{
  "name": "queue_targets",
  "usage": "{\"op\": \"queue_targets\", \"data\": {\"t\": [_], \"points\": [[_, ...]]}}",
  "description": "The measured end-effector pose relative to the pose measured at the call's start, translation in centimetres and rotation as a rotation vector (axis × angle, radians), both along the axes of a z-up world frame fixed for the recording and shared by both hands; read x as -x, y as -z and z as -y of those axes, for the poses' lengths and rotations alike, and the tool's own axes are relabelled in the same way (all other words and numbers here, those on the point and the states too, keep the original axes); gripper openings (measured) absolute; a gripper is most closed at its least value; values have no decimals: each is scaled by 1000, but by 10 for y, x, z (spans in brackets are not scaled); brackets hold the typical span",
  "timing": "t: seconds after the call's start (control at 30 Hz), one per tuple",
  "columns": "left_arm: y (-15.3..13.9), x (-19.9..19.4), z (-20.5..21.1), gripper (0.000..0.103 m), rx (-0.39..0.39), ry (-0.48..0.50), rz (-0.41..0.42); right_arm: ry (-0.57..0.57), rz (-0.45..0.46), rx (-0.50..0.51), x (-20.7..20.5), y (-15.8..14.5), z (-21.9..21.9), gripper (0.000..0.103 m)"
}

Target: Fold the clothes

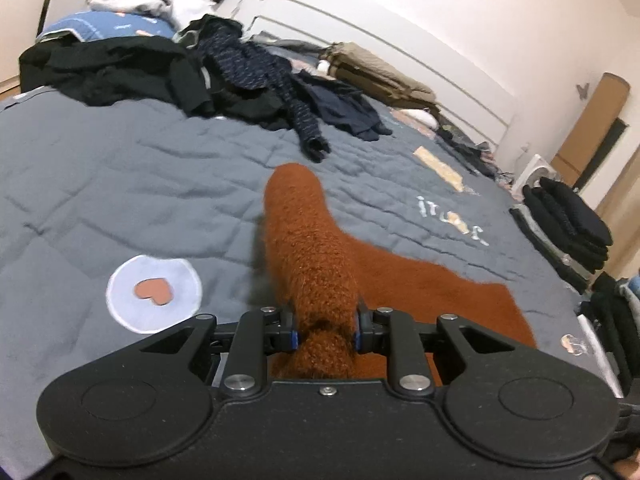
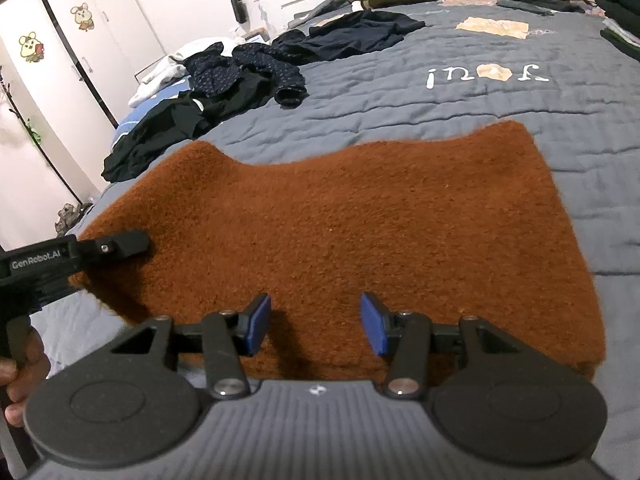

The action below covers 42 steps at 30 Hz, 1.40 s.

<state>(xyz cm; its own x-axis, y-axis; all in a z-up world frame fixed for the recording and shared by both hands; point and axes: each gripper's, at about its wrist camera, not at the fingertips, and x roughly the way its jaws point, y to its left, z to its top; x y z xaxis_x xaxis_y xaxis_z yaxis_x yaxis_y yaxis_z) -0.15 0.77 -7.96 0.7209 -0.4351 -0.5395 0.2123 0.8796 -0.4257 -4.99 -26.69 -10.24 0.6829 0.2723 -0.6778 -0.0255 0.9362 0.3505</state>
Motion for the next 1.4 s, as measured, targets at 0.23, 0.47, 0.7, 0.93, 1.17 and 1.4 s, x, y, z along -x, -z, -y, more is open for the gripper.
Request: {"op": "queue_targets", "data": {"t": [0.23, 0.47, 0.7, 0.93, 1.17, 1.4], "points": [[-8, -1, 16, 22, 16, 12, 22, 67, 13, -10, 8, -13, 18, 56], [-14, 2, 42, 22, 21, 54, 56, 143, 26, -65, 17, -20, 54, 58], [-19, 18, 94, 21, -91, 187, 145, 168, 20, -233, 24, -25, 95, 59], [5, 37, 156, 22, -251, 366, 156, 220, 28, -317, 29, -29, 127, 60], [16, 49, 175, 56, -287, 494, 147, 208, -11, -348, 24, -20, 132, 61], [-6, 50, 137, 61, -241, 449, 158, 173, -26, -361, 17, -17, 122, 62]]}}
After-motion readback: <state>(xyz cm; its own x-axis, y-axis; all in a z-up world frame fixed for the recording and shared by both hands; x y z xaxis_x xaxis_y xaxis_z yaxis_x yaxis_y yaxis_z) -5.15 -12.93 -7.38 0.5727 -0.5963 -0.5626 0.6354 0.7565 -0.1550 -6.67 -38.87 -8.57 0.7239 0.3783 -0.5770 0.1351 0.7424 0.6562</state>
